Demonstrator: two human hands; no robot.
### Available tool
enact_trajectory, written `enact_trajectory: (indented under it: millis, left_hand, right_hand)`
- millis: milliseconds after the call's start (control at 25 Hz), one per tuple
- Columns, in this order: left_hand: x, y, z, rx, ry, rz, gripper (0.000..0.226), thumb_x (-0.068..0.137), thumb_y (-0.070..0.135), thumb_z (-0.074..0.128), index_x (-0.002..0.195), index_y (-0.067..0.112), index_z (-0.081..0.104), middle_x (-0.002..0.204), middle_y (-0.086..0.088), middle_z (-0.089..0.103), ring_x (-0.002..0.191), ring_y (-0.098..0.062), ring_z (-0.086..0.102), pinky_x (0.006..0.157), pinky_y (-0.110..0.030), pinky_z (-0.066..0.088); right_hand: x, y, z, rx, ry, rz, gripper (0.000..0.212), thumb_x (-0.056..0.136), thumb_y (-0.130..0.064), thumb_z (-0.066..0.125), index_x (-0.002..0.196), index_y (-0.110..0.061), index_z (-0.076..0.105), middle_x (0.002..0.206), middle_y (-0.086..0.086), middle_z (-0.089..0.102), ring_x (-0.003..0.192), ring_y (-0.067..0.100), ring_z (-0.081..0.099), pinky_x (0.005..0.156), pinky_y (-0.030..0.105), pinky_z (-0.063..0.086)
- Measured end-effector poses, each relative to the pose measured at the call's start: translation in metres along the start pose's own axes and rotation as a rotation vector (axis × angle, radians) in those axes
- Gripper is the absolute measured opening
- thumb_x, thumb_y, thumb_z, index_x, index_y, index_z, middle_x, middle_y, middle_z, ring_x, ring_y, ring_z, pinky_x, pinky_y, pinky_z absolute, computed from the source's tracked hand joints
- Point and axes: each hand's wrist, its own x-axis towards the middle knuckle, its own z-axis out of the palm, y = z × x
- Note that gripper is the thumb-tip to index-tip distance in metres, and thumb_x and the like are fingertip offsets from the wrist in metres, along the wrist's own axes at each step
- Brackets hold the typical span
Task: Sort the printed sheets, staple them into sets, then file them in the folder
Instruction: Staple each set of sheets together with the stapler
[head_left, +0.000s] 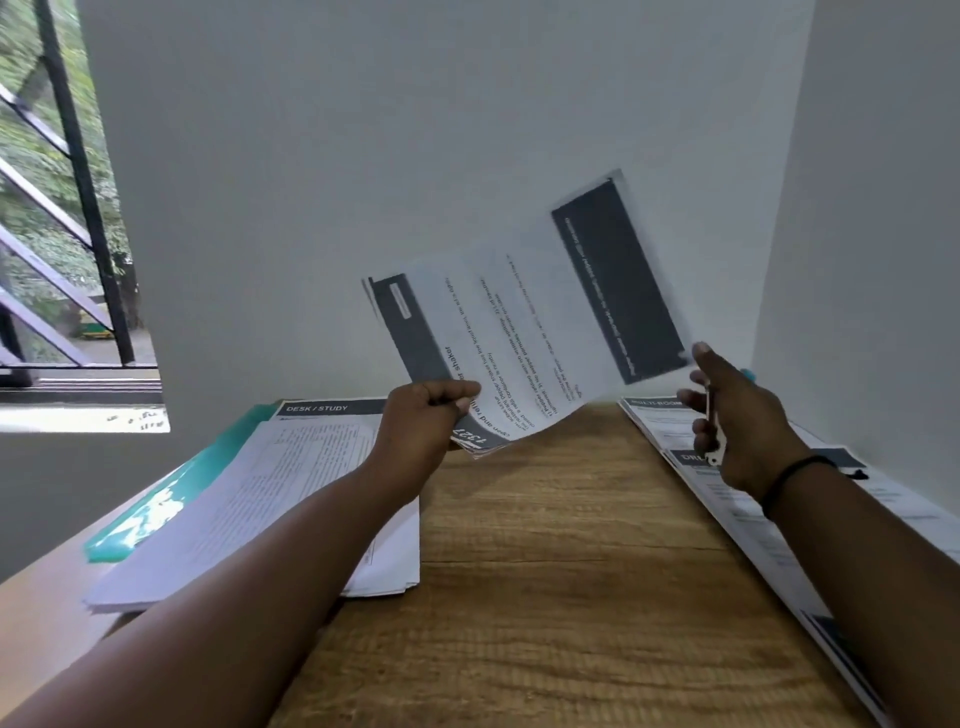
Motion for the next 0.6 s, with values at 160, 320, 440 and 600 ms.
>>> enact_trajectory:
  millis: [160,320,440,600]
  left_hand:
    - [0.000,0.003,0.001,0.008,0.125,0.073,0.021,0.093,0.004,0.059,0.098,0.020,0.072,0.099,0.000,0.072,0.085,-0.011,0.071,0.076,-0.026,0.058]
    - [-0.011,0.010,0.012,0.060,0.147,0.192,0.023,0.092,0.010,0.062,0.111,0.022,0.071,0.106,0.004,0.070,0.094,-0.005,0.067,0.078,-0.015,0.053]
    - [-0.019,0.014,0.020,0.041,0.088,0.235,0.031,0.087,0.009,0.068,0.111,0.029,0.067,0.111,0.007,0.067,0.096,-0.003,0.065,0.074,-0.010,0.053]
    - [-0.021,0.009,0.024,0.091,0.017,0.232,0.060,0.075,0.011,0.081,0.126,0.032,0.057,0.125,0.010,0.060,0.113,-0.010,0.060,0.093,-0.037,0.054]
  right_hand:
    - [-0.034,0.001,0.030,-0.114,-0.412,0.204,0.027,0.084,-0.044,0.053,0.085,-0.017,0.052,0.061,0.000,0.049,0.041,0.012,0.034,0.039,0.017,0.026]
    - [-0.064,0.008,0.050,-0.071,-0.793,0.320,0.026,0.078,-0.030,0.046,0.091,-0.011,0.058,0.072,0.006,0.056,0.048,0.017,0.043,0.045,0.022,0.034]
    - [-0.072,0.005,0.052,-0.069,-0.858,0.312,0.032,0.080,-0.030,0.045,0.092,-0.002,0.056,0.062,0.006,0.061,0.046,0.017,0.048,0.043,0.022,0.039]
    - [-0.068,0.010,0.050,0.013,-0.843,0.283,0.035,0.077,-0.028,0.051,0.088,0.003,0.063,0.061,0.008,0.055,0.050,0.019,0.051,0.047,0.025,0.039]
